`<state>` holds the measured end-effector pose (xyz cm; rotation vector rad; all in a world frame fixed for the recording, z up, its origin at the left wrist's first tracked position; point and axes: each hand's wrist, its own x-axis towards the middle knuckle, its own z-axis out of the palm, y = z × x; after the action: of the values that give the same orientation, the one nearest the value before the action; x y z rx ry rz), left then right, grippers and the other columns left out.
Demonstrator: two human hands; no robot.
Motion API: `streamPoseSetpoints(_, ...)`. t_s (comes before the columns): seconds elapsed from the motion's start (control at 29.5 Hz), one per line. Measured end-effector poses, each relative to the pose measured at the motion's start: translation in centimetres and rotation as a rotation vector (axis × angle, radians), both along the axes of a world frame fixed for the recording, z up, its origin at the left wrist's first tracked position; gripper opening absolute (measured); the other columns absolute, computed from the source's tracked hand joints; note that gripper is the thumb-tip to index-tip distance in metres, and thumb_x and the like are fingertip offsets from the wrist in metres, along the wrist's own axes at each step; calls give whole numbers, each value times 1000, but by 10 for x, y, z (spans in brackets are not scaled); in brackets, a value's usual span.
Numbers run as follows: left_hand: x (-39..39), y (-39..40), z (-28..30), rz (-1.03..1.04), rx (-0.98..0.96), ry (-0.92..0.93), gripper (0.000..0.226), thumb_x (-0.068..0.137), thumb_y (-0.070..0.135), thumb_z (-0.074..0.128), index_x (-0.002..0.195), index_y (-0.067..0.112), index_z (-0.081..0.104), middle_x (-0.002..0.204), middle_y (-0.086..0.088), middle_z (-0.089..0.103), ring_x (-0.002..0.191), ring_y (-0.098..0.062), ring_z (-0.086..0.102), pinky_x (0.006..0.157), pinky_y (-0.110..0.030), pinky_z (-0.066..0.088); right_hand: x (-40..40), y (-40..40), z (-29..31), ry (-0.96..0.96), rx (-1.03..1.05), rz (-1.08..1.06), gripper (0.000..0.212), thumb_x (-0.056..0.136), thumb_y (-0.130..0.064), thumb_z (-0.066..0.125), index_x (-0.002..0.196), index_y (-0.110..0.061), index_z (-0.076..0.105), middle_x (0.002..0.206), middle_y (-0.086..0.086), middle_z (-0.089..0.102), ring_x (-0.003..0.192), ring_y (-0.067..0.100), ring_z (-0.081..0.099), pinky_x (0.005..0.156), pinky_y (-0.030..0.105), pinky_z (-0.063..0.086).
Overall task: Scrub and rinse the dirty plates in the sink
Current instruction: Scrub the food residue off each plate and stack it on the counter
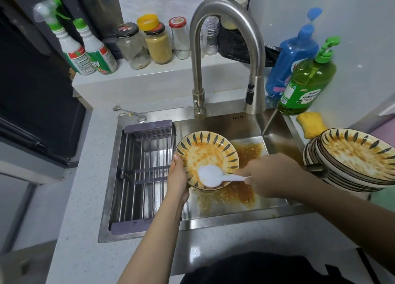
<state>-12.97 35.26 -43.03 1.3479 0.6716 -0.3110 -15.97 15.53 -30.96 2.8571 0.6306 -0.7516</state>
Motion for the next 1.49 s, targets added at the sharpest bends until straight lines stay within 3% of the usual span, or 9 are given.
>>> streamPoseSetpoints(0.2,-5,-19,2,0,-287,35,68,95,61,27,133,10,52,104,-12,68,87,-21,68,68,-27,57,7,22,-18,-95,178,-207,40,101,-25,35,140,-36,39,68,-11,43,57,6,42,47,23,34)
streamPoseSetpoints(0.37,0,-18,0,89,-384,43,76,91,67,28,132,7,51,120,-15,63,87,-23,65,66,-29,58,5,21,-11,142,266,-225,42,102,-29,34,143,-37,38,82,-11,52,71,8,52,57,24,41)
streamPoseSetpoints(0.51,-1,-13,-1,71,-319,43,57,97,56,31,121,11,57,100,-9,67,93,-28,64,84,-46,54,11,2,10,210,97,-97,40,100,-29,36,136,-44,44,94,-9,63,74,8,56,58,20,42)
streamPoseSetpoints(0.68,-1,-9,-1,-23,-190,-40,49,101,49,29,131,17,52,117,-6,67,102,-20,66,79,-37,57,26,-15,11,-74,-177,-183,36,93,-20,37,118,-33,59,78,-9,54,66,10,51,56,24,35)
streamPoseSetpoints(0.85,0,-12,4,-112,-69,-76,41,103,47,26,124,23,52,107,1,64,95,-12,61,74,-26,55,10,7,-10,-108,53,-77,43,98,-20,36,137,-39,38,70,-8,45,59,8,46,48,21,34)
streamPoseSetpoints(1.02,8,4,-3,-47,-111,-50,57,99,53,29,136,14,48,125,-10,64,111,-23,63,94,-44,52,17,-18,-2,-108,-100,-146,43,96,-17,35,133,-38,43,71,-8,44,63,10,48,52,22,38)
streamPoseSetpoints(1.26,8,0,2,-38,-118,-60,56,100,52,26,137,16,46,130,-1,56,115,-20,55,96,-42,48,-3,-4,-4,-92,40,-2,43,100,-25,34,141,-40,33,75,-9,46,68,9,53,55,22,42)
streamPoseSetpoints(1.39,9,12,-8,-28,-168,-56,55,100,52,27,134,16,51,121,-8,66,107,-22,64,80,-36,55,15,-22,-3,-102,-116,-145,46,100,-22,33,141,-42,33,78,-8,50,70,10,55,63,25,49)
streamPoseSetpoints(1.49,4,9,-12,-87,-187,-29,57,99,54,28,132,14,53,119,-9,67,109,-23,65,81,-38,56,15,-18,-28,-138,176,-375,44,101,-28,36,142,-43,33,78,-8,56,67,10,55,59,24,47)
